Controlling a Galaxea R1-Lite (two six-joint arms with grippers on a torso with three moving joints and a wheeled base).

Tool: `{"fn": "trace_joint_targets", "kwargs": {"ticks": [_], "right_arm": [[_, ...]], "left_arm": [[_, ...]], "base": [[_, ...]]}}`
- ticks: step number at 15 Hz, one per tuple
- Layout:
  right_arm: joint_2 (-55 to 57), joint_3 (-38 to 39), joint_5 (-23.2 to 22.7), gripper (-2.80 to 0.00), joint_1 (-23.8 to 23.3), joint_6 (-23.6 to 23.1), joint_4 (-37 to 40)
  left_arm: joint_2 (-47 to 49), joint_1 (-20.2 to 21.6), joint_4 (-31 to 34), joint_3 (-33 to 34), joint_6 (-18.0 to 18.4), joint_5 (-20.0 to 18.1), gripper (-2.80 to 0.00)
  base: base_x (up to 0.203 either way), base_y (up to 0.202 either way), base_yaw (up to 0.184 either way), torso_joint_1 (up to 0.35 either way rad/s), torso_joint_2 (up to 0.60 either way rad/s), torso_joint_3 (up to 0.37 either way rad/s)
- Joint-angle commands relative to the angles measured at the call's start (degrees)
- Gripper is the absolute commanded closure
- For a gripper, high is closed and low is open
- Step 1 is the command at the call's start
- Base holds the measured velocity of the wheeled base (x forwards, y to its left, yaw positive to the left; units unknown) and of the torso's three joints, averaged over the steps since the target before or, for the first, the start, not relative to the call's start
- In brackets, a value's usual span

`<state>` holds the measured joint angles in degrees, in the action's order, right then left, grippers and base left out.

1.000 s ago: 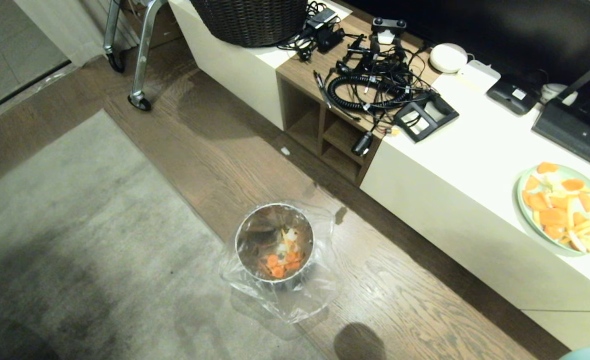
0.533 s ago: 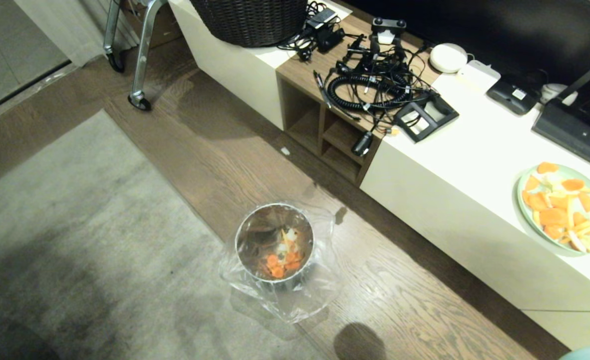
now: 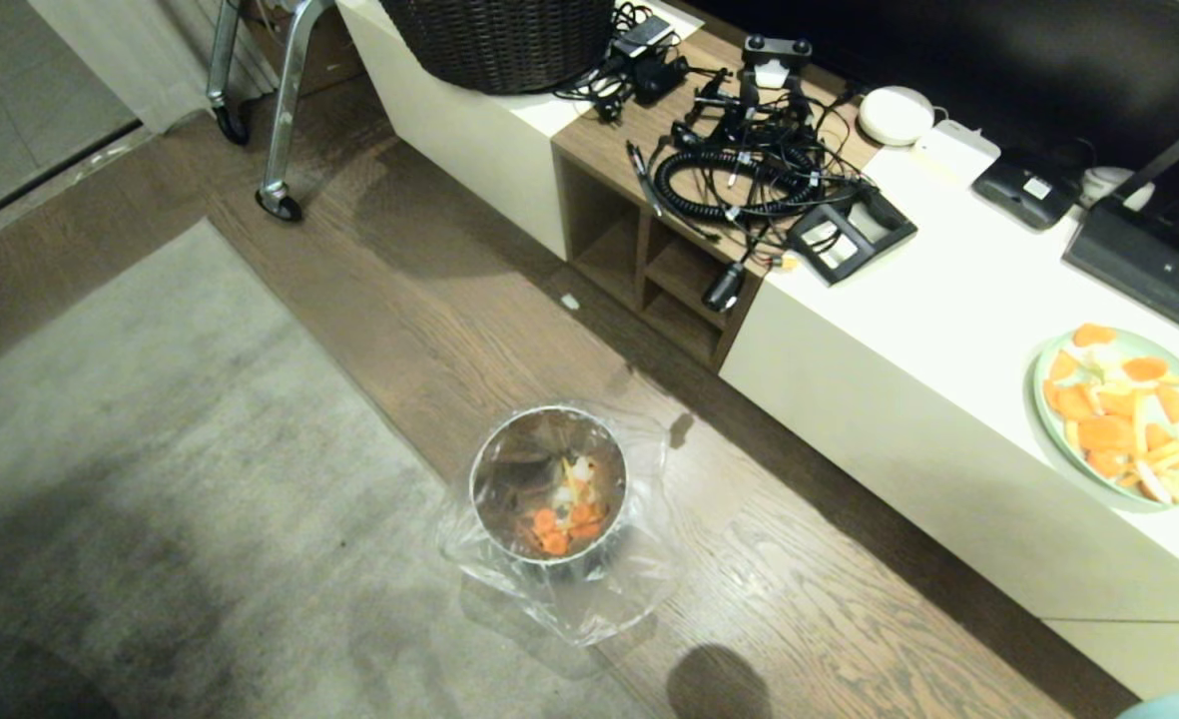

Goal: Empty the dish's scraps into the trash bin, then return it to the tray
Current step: Put the bowl back to the table

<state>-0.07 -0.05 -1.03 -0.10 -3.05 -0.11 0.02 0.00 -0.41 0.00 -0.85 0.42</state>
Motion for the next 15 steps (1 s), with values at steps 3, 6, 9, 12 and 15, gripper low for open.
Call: {"fn": "trace_joint_targets", "kwargs": {"ticks": [3,6,9,12,15], "right_arm": [[0.1,0.0,0.0,0.00,0.0,0.0,0.0],[0.1,0.0,0.0,0.00,0.0,0.0,0.0],[0.1,0.0,0.0,0.00,0.0,0.0,-0.1],[0.1,0.0,0.0,0.00,0.0,0.0,0.0],[0.1,0.0,0.0,0.00,0.0,0.0,0.0]], "left_arm": [[0.0,0.0,0.0,0.0,0.0,0.0,0.00],[0.0,0.0,0.0,0.0,0.0,0.0,0.00],[0.0,0.0,0.0,0.0,0.0,0.0,0.00],[0.0,0.0,0.0,0.0,0.0,0.0,0.00],[0.0,0.0,0.0,0.0,0.0,0.0,0.00]], "base": [[0.000,0.000,0.000,0.000,0.00,0.000],[0.000,0.000,0.000,0.000,0.00,0.000],[0.000,0.000,0.000,0.000,0.00,0.000],[0.000,0.000,0.000,0.000,0.00,0.000],[0.000,0.000,0.000,0.002,0.00,0.065]]}}
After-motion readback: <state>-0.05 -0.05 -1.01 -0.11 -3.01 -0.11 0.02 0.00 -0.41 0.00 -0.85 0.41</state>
